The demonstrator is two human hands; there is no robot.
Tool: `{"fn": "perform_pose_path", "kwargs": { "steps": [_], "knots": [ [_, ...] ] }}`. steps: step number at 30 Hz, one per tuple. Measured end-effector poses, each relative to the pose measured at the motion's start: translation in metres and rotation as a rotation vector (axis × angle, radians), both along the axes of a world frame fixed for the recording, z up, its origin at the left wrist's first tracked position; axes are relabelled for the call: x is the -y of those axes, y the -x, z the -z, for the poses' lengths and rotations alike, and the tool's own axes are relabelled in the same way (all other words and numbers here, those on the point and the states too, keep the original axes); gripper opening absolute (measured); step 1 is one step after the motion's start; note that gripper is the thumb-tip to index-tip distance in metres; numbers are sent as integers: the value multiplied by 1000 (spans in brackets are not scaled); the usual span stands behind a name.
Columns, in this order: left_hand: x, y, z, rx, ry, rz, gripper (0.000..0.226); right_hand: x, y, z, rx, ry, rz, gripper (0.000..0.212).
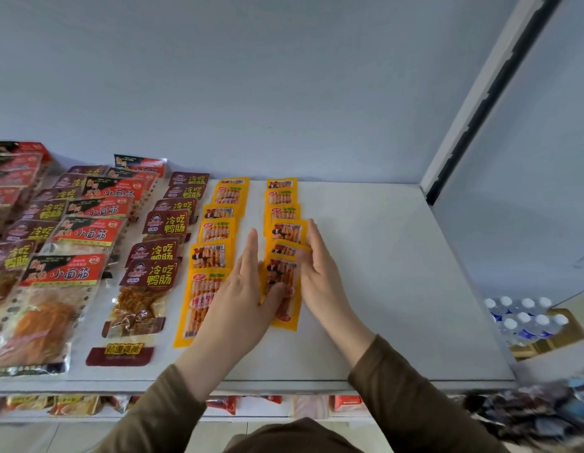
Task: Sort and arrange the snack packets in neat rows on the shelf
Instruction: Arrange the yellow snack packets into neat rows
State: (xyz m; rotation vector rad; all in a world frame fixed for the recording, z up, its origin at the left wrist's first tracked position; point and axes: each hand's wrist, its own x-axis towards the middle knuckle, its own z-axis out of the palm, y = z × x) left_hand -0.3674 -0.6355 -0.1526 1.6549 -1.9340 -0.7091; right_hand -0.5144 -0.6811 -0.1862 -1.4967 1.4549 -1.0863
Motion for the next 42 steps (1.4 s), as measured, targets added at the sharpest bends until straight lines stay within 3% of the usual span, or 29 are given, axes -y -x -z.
{"fn": "perform_pose_path", "kwargs": {
  "steps": [9,12,14,17,19,25,29,31,37,42],
  "knots": [
    [18,-7,-7,-32,-91,-36,85,6,7,-15,417,-147,75,54],
    [40,2,-18,-279,-208,-117,77,19,8,-21,579,-187,147,53],
    [53,14,-24,-455,-324,-160,72,25,1,-24,567,-212,140,57],
    [63,26,-29,-574,-374,-194,69,27,-11,-29,503,-250,95,73],
    [63,28,-30,-621,-381,-196,69,26,-11,-34,494,-261,85,72],
    [47,13,-18,-747,-321,-254,60,21,6,-35,676,-253,145,62],
    [32,20,-20,-996,-389,-296,60,10,-3,-28,742,-260,40,73],
    [28,22,-21,-1008,-393,-286,60,9,-7,-27,729,-244,21,78],
    [18,12,-18,-999,-364,-301,57,-13,4,-26,694,-215,83,63],
    [8,15,-16,-1023,-421,-213,58,-38,-5,-20,678,-219,-3,65]
  ]
}}
